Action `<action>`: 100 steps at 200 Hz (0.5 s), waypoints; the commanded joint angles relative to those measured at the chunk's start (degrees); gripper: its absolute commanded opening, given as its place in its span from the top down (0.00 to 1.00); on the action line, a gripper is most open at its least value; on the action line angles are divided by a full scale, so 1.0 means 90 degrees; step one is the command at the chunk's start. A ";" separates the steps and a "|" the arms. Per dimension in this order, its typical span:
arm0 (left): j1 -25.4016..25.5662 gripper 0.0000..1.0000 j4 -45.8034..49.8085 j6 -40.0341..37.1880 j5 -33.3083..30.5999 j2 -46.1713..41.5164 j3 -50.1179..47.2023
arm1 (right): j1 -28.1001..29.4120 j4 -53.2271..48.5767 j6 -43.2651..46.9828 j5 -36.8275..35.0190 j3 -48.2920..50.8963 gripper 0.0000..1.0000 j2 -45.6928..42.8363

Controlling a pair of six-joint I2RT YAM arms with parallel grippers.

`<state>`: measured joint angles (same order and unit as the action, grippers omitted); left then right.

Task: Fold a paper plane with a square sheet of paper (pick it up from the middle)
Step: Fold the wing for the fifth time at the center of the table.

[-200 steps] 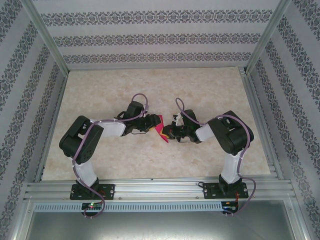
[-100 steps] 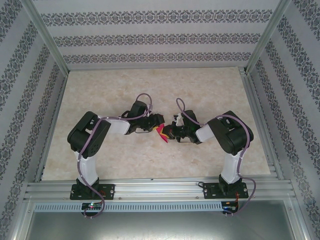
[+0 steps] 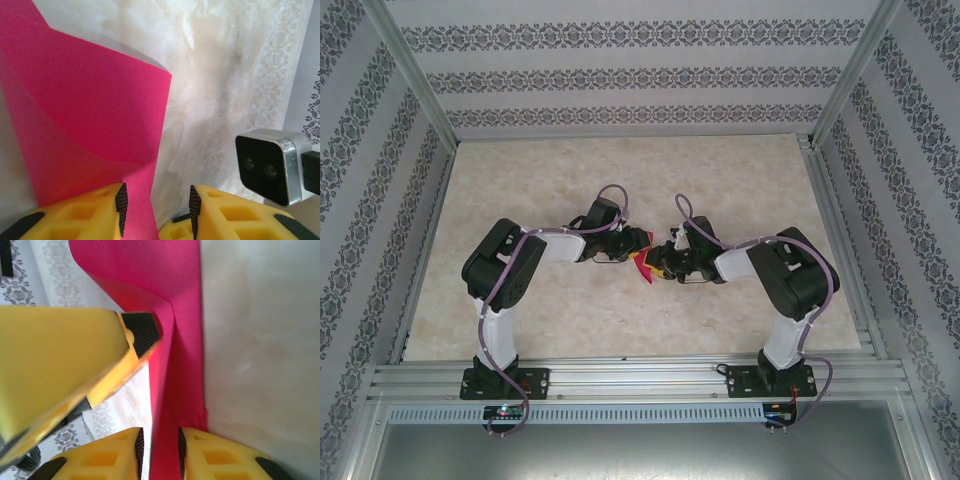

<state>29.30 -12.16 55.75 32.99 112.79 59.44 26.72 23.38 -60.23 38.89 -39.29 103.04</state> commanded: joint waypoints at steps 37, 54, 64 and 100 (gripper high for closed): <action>0.0062 0.59 0.0748 -0.0198 -0.0139 0.0038 -0.0089 | 0.0074 -0.1239 0.0636 0.0004 -0.0239 0.81 -0.0470; 0.0058 0.59 0.0773 -0.0198 -0.0138 0.0037 -0.0082 | 0.0196 -0.1339 0.0740 0.0102 -0.0327 0.82 -0.0430; 0.0060 0.59 0.0775 -0.0193 -0.0134 0.0040 -0.0084 | 0.0259 -0.1386 0.0772 0.0105 -0.0351 0.82 -0.0380; 0.0060 0.59 0.0803 -0.0198 -0.0115 0.0057 -0.0077 | 0.0351 -0.1388 0.0830 -0.0091 -0.0205 0.89 -0.0263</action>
<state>29.32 -11.90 55.51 33.04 112.79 59.48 29.15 12.45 -54.57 38.26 -41.23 100.03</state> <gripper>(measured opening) 0.412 0.108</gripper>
